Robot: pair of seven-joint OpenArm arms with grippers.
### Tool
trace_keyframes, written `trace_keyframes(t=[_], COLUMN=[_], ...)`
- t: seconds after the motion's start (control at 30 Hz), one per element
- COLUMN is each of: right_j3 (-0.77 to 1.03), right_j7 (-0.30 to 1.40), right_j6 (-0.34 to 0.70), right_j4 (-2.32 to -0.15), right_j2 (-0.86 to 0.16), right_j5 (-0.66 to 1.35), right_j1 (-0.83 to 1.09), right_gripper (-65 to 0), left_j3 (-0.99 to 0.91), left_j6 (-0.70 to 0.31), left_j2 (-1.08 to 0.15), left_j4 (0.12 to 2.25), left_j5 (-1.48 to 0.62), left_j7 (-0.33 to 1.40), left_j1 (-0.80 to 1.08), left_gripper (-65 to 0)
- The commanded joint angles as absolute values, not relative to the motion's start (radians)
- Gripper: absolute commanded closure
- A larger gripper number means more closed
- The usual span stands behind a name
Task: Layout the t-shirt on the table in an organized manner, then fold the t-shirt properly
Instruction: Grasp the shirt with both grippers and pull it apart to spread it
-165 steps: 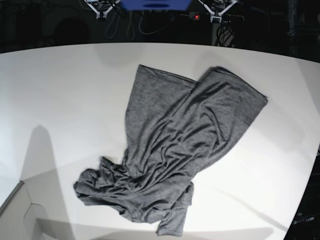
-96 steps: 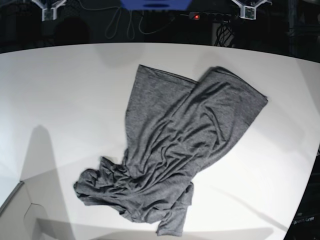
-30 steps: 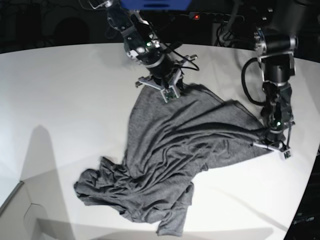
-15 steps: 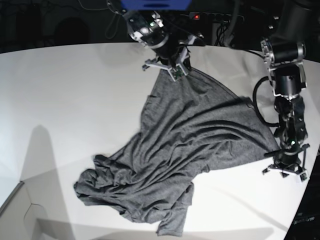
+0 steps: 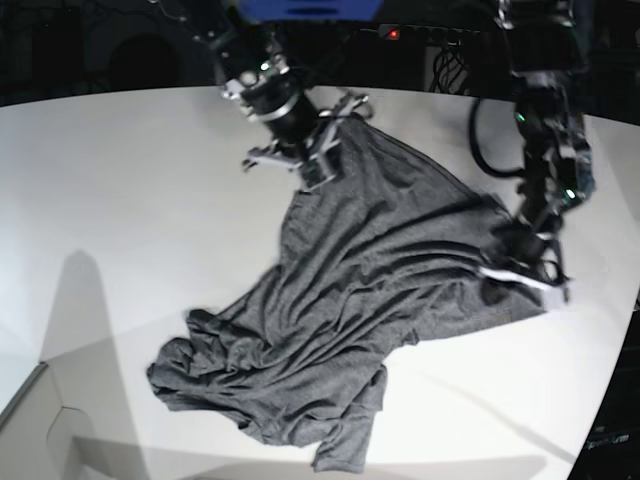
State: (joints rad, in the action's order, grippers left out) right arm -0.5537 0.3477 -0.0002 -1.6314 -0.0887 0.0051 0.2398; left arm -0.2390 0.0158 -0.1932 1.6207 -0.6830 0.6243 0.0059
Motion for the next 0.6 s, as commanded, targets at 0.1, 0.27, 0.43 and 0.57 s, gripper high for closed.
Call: trace_keyframes(t=[0.1, 0.27, 0.43, 0.57], right_j3=[-0.446, -0.295, -0.209, -0.17], right_j7=[0.323, 0.323, 0.321, 0.321], right_j6=[-0.001, 0.001, 0.001, 0.001], right_j4=[-1.661, -1.659, -1.659, -1.659], right_j2=[-0.119, -0.119, -0.119, -0.12], right_j5=[0.012, 0.012, 0.012, 0.012], right_j1=[0.237, 0.237, 0.237, 0.237], right_gripper=[0.0, 0.0, 0.0, 0.0], left_j3=[-0.108, 0.151, 0.303, 0.318], left_j6=[0.004, 0.004, 0.004, 0.004], left_j2=[-0.156, -0.154, -0.153, -0.185], left_j4=[1.721, 1.689, 1.675, 1.649], left_j5=[-0.691, -0.545, -0.42, -0.384], left_j7=[0.639, 0.638, 0.641, 0.642], left_j1=[0.076, 0.09, 0.096, 0.124], left_gripper=[-0.1, 0.0, 0.0, 0.0])
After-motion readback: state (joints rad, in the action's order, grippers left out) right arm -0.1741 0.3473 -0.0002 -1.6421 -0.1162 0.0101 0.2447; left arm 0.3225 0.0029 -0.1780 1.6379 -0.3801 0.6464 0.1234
